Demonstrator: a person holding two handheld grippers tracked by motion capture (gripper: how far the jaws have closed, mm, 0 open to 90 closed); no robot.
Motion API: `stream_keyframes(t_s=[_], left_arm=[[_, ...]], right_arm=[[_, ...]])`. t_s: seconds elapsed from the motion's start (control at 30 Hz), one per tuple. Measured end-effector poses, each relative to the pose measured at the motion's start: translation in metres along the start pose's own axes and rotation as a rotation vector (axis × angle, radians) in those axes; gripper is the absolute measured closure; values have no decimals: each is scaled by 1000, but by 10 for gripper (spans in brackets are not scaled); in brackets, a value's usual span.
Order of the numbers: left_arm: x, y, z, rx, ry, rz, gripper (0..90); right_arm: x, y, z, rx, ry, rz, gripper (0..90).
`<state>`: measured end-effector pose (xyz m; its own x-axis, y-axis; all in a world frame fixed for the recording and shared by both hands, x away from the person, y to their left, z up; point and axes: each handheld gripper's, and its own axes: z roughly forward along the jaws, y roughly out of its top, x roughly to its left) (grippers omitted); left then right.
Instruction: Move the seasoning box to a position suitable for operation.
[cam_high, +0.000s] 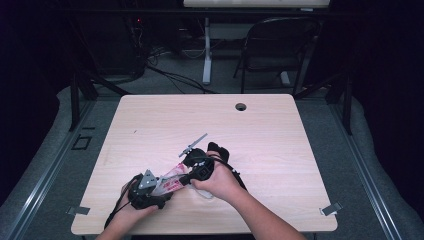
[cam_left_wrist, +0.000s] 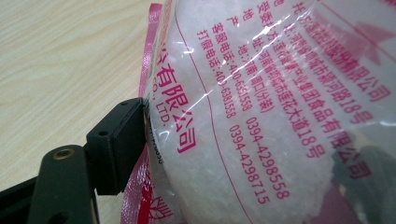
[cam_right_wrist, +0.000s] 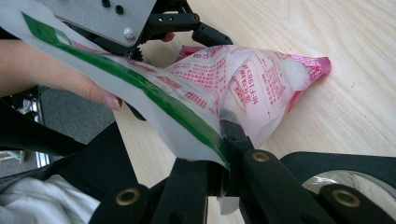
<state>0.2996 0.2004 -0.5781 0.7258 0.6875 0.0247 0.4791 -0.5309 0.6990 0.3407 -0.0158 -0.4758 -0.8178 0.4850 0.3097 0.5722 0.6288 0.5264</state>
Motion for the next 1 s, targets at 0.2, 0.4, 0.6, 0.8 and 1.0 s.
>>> stream_keyframes(t_s=[0.2, 0.4, 0.6, 0.8, 1.0], left_arm=[[-2, 4, 0, -27, 0, -9, 222], [1, 6, 3, -42, -29, -20, 196], [3, 4, 7, -52, -35, -14, 199], [4, -1, 11, -39, -29, -14, 235], [4, -4, 12, -42, -20, -8, 280]], right_arm=[[0, 0, 0, -2, 2, 0, 900], [-1, 0, -1, 7, -1, -7, 900], [-1, -1, -1, 12, -8, -9, 900], [0, -1, 1, -4, -6, 1, 900], [-1, -1, 1, -3, -3, 1, 900]])
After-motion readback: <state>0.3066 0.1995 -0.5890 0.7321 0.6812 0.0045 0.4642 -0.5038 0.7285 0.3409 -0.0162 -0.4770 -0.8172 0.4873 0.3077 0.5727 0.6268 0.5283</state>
